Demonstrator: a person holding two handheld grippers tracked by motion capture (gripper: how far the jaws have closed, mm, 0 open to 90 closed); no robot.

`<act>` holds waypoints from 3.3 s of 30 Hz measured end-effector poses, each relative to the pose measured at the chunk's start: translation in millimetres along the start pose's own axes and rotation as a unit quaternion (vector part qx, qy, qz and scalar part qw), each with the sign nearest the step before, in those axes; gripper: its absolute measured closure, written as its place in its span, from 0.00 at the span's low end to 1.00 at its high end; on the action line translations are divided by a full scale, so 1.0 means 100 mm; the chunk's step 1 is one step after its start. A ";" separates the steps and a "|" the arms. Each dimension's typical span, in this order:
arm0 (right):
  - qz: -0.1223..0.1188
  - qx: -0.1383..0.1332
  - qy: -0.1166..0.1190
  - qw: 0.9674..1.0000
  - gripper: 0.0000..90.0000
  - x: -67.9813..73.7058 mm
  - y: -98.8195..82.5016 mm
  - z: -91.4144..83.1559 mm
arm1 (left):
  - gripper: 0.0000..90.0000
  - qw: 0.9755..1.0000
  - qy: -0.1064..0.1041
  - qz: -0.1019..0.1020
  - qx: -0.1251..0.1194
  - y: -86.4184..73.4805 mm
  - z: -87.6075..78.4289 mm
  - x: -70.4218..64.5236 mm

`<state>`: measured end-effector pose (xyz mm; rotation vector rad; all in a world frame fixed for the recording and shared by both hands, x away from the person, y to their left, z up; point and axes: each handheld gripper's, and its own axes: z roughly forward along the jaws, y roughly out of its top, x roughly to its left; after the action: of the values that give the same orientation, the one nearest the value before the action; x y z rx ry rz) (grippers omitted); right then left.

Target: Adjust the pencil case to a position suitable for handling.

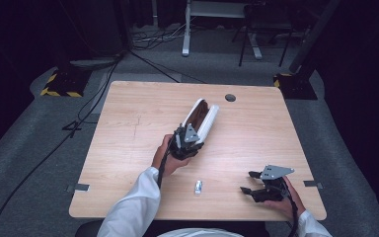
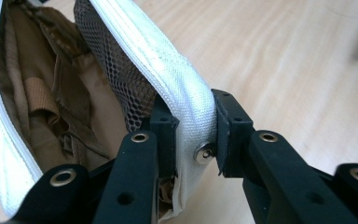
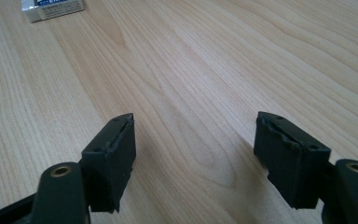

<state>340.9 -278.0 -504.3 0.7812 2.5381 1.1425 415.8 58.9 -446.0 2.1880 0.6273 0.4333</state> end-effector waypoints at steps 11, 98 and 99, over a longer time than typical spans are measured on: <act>0.001 0.000 -0.001 1.000 0.33 0.00 0.00 0.00 | 0.74 1.000 0.002 -0.004 -0.009 -0.45 -0.59 -0.02; -0.003 0.000 0.003 1.000 0.33 0.00 0.00 0.00 | 0.74 0.996 -0.034 -0.080 -0.030 -0.59 -0.21 0.55; -0.003 0.000 0.003 1.000 0.33 0.00 0.00 0.00 | 0.74 0.995 -0.044 -0.083 -0.032 -0.54 -0.14 0.54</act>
<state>340.6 -278.2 -504.4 0.7703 2.5426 1.1450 436.8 128.2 -474.2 2.0628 0.7303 0.2647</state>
